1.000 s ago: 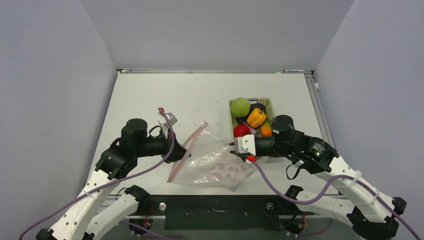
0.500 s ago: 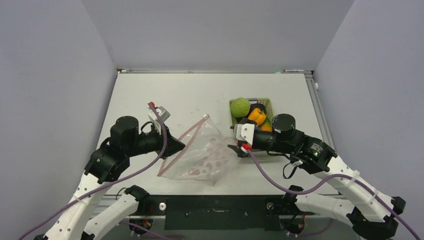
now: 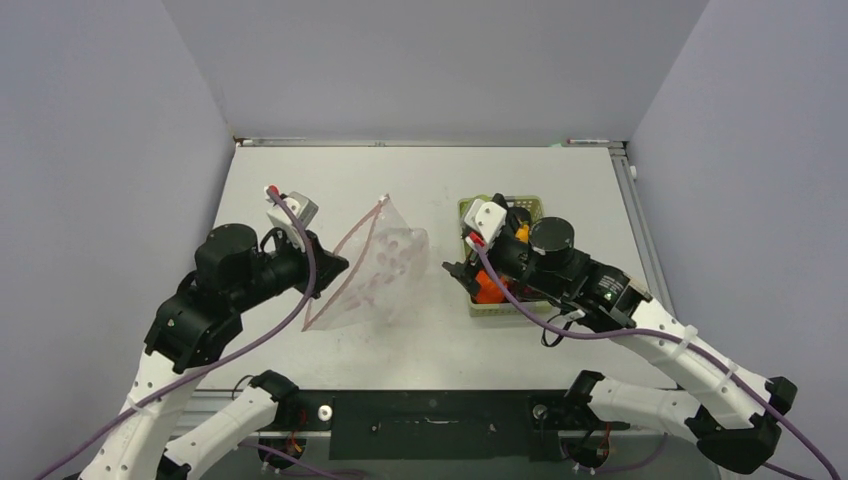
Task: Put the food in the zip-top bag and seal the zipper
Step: Pick up the zipper food storage bag at the center of the board, then open the zipper of the food storage bag.
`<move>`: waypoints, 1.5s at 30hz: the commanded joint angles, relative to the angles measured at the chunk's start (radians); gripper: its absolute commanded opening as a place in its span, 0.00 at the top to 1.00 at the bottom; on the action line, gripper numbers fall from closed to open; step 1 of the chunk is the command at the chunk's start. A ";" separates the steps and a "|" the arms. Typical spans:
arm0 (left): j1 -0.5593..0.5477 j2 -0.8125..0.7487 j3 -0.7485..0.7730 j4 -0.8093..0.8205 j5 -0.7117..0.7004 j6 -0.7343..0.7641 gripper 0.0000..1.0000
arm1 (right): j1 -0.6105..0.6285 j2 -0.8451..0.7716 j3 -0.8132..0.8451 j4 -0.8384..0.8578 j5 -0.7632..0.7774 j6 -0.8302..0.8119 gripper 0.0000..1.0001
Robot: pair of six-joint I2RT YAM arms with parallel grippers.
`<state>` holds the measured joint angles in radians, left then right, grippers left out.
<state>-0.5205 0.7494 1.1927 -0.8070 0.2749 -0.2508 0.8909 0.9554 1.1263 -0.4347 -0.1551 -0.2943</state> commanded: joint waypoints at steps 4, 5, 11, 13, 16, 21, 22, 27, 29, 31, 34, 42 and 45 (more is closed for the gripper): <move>0.005 0.036 0.034 -0.001 -0.201 0.024 1.00 | -0.007 0.055 -0.007 0.106 0.084 0.160 0.02; 0.005 0.041 0.035 -0.001 -0.228 0.022 1.00 | -0.009 0.053 -0.018 0.123 0.082 0.169 0.09; 0.000 0.085 0.043 0.003 -0.342 0.025 1.00 | -0.011 0.070 -0.061 0.217 0.055 0.270 0.10; -0.018 0.109 0.047 0.000 -0.377 0.025 1.00 | -0.012 0.080 -0.080 0.263 0.058 0.326 0.10; -0.072 0.140 0.066 -0.009 -0.470 0.018 1.00 | -0.011 0.074 -0.126 0.367 0.188 0.503 0.10; -0.177 0.194 0.112 -0.042 -0.677 -0.011 1.00 | -0.015 0.078 -0.159 0.427 0.241 0.633 0.10; -0.197 0.208 0.120 -0.049 -0.708 -0.022 1.00 | -0.014 0.090 -0.156 0.443 0.238 0.649 0.10; -0.294 0.274 0.142 -0.058 -0.834 -0.065 1.00 | -0.009 0.126 -0.143 0.480 0.222 0.765 0.10; -0.320 0.301 0.146 -0.059 -0.882 -0.089 1.00 | 0.003 0.140 -0.128 0.484 0.213 0.821 0.08; -0.343 0.321 0.148 -0.055 -0.912 -0.109 1.00 | 0.019 0.152 -0.123 0.503 0.209 0.874 0.07; -0.381 0.352 0.150 -0.051 -0.969 -0.134 1.00 | 0.048 0.167 -0.114 0.533 0.207 0.951 0.04; -0.433 0.386 0.128 -0.009 -0.999 -0.170 1.00 | 0.110 0.244 -0.054 0.510 0.270 1.057 0.02; -0.449 0.388 0.119 0.003 -1.008 -0.179 1.00 | 0.123 0.278 -0.035 0.497 0.297 1.088 0.05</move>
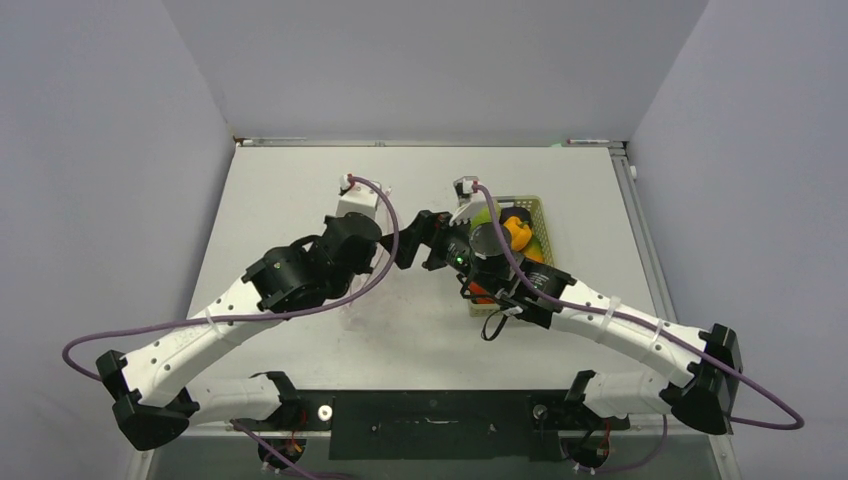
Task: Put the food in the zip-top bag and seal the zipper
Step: Open the zipper of the food storage bag.
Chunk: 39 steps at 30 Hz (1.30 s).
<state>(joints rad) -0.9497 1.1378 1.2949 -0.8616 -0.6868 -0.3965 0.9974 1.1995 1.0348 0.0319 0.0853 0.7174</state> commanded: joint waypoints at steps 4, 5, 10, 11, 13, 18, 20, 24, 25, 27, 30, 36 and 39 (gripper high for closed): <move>-0.036 -0.007 0.003 0.072 -0.051 -0.042 1.00 | 0.021 0.076 0.083 0.013 0.082 0.106 0.08; -0.040 -0.008 -0.003 0.077 -0.053 -0.044 1.00 | 0.022 0.088 0.092 0.002 0.088 0.112 0.10; -0.056 -0.019 -0.022 0.083 -0.073 -0.054 1.00 | 0.031 0.138 0.135 -0.063 0.110 0.122 0.15; -0.058 -0.022 -0.025 0.086 -0.076 -0.055 1.00 | 0.033 0.150 0.140 -0.076 0.116 0.123 0.16; -0.062 -0.027 -0.033 0.089 -0.087 -0.057 1.00 | 0.036 0.167 0.151 -0.102 0.119 0.122 0.21; -0.072 -0.042 -0.044 0.092 -0.125 -0.056 1.00 | 0.049 0.199 0.169 -0.157 0.137 0.119 0.37; -0.073 -0.048 -0.047 0.095 -0.135 -0.054 1.00 | 0.055 0.205 0.173 -0.176 0.153 0.114 0.42; -0.079 -0.055 -0.049 0.095 -0.155 -0.044 1.00 | 0.063 0.211 0.177 -0.204 0.174 0.105 0.56; -0.081 -0.057 -0.049 0.091 -0.161 -0.041 1.00 | 0.065 0.209 0.177 -0.210 0.182 0.104 0.60; -0.082 -0.056 -0.048 0.083 -0.176 -0.035 1.00 | 0.068 0.206 0.173 -0.214 0.197 0.098 0.66; -0.086 -0.063 -0.048 0.063 -0.206 -0.026 1.00 | 0.069 0.200 0.164 -0.223 0.217 0.096 0.75; -0.101 -0.092 -0.052 0.038 -0.260 -0.001 1.00 | 0.071 0.213 0.138 -0.206 0.236 0.100 0.95; -0.107 -0.098 -0.048 0.016 -0.292 0.017 1.00 | 0.071 0.229 0.131 -0.196 0.240 0.099 0.95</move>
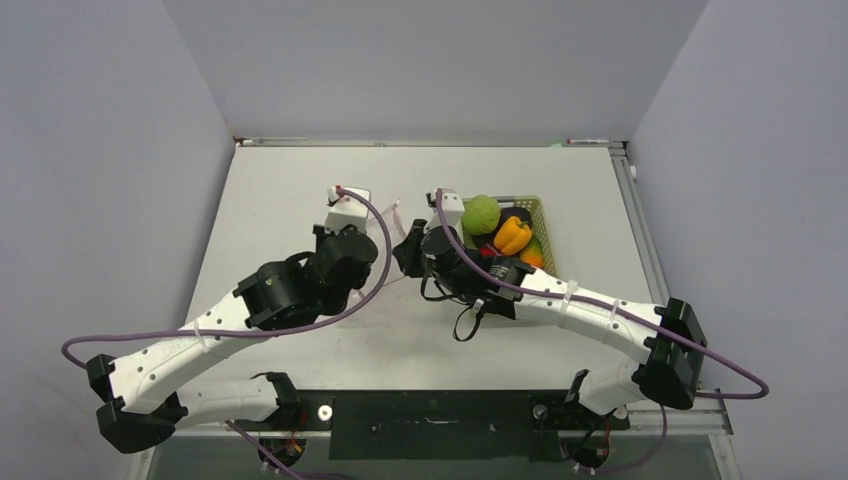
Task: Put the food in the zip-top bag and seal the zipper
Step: Open the zipper of the food storage bag.
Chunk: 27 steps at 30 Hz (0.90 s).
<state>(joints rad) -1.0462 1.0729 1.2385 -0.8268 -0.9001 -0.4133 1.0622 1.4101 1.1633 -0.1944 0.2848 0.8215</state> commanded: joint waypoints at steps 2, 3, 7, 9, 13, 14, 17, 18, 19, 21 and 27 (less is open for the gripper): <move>-0.016 -0.032 0.019 -0.043 -0.112 0.038 1.00 | 0.007 0.032 -0.004 0.039 0.051 -0.005 0.95; -0.017 -0.030 0.024 -0.056 -0.130 0.041 1.00 | 0.007 0.040 -0.007 0.045 0.057 -0.005 0.95; -0.024 -0.019 0.048 -0.103 -0.194 0.048 1.00 | 0.007 0.091 -0.012 0.058 0.078 -0.005 0.95; -0.030 -0.010 0.058 -0.129 -0.227 0.048 1.00 | 0.007 0.117 -0.021 0.065 0.089 -0.001 0.95; -0.043 0.016 0.070 -0.179 -0.293 0.045 1.00 | 0.006 0.173 -0.049 0.077 0.127 0.006 0.95; -0.046 0.023 0.070 -0.184 -0.299 0.042 1.00 | 0.006 0.183 -0.054 0.076 0.138 0.010 0.95; -0.052 0.034 0.063 -0.192 -0.308 0.036 1.00 | 0.004 0.217 -0.079 0.079 0.153 0.013 0.95; -0.054 0.037 0.057 -0.193 -0.310 0.034 1.00 | 0.003 0.226 -0.086 0.080 0.158 0.013 0.95; -0.054 0.038 0.054 -0.192 -0.311 0.033 1.00 | 0.002 0.232 -0.092 0.080 0.162 0.014 0.95; -0.054 0.039 0.049 -0.189 -0.311 0.034 1.00 | 0.001 0.235 -0.107 0.085 0.169 0.014 0.95; -0.054 0.048 0.041 -0.162 -0.263 0.037 1.00 | -0.004 0.207 -0.132 0.116 0.152 0.008 0.95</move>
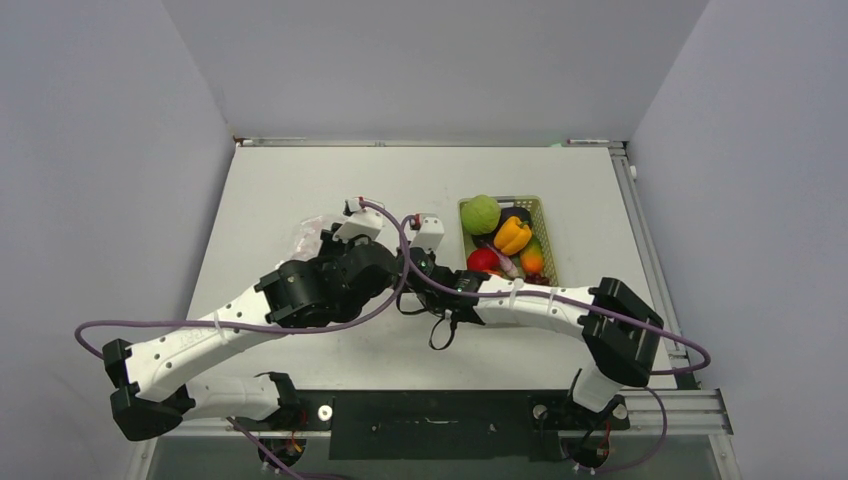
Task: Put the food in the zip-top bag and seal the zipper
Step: Open the zipper of the food storage bag.
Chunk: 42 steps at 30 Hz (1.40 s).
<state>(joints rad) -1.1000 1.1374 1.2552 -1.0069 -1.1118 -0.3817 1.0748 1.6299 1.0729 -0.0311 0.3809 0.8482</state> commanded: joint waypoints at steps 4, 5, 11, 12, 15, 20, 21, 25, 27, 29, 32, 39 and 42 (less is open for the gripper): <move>0.000 -0.014 -0.010 0.057 -0.005 -0.003 1.00 | -0.017 -0.050 -0.060 -0.002 0.025 -0.028 0.95; -0.001 -0.009 -0.016 0.059 -0.001 -0.011 1.00 | -0.017 -0.059 -0.063 0.006 0.017 -0.029 0.94; 0.000 0.032 -0.044 0.050 0.004 -0.047 1.00 | -0.018 -0.090 -0.065 0.022 -0.025 -0.035 0.81; -0.001 0.034 -0.050 0.055 0.007 -0.047 1.00 | -0.020 -0.097 -0.068 0.037 -0.033 -0.037 0.78; 0.000 0.035 -0.064 0.075 0.017 -0.044 1.00 | -0.022 -0.115 -0.076 0.069 -0.052 -0.036 0.69; 0.000 0.039 -0.078 0.086 0.025 -0.043 1.00 | -0.026 -0.149 -0.081 0.089 -0.079 -0.034 0.58; 0.000 0.038 -0.081 0.090 0.030 -0.043 1.00 | -0.027 -0.157 -0.083 0.096 -0.084 -0.032 0.57; 0.000 0.037 -0.093 0.106 0.050 -0.042 1.00 | -0.028 -0.194 -0.092 0.125 -0.108 -0.025 0.54; 0.000 0.036 -0.097 0.114 0.057 -0.042 1.00 | -0.027 -0.211 -0.098 0.138 -0.120 -0.023 0.51; 0.000 0.038 -0.098 0.118 0.062 -0.042 1.00 | -0.028 -0.227 -0.097 0.141 -0.126 -0.021 0.48; 0.000 0.043 -0.097 0.122 0.067 -0.042 1.00 | -0.027 -0.250 -0.094 0.137 -0.130 -0.022 0.45; 0.002 0.036 -0.103 0.134 0.083 -0.040 1.00 | -0.029 -0.319 -0.089 0.056 -0.089 -0.065 0.37; 0.003 0.027 -0.106 0.137 0.091 -0.039 1.00 | -0.034 -0.356 -0.091 -0.009 -0.072 -0.094 0.32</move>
<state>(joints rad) -1.0996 1.1793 1.1542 -0.9180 -1.0340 -0.4110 1.0523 1.3453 0.9794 0.0273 0.2672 0.8005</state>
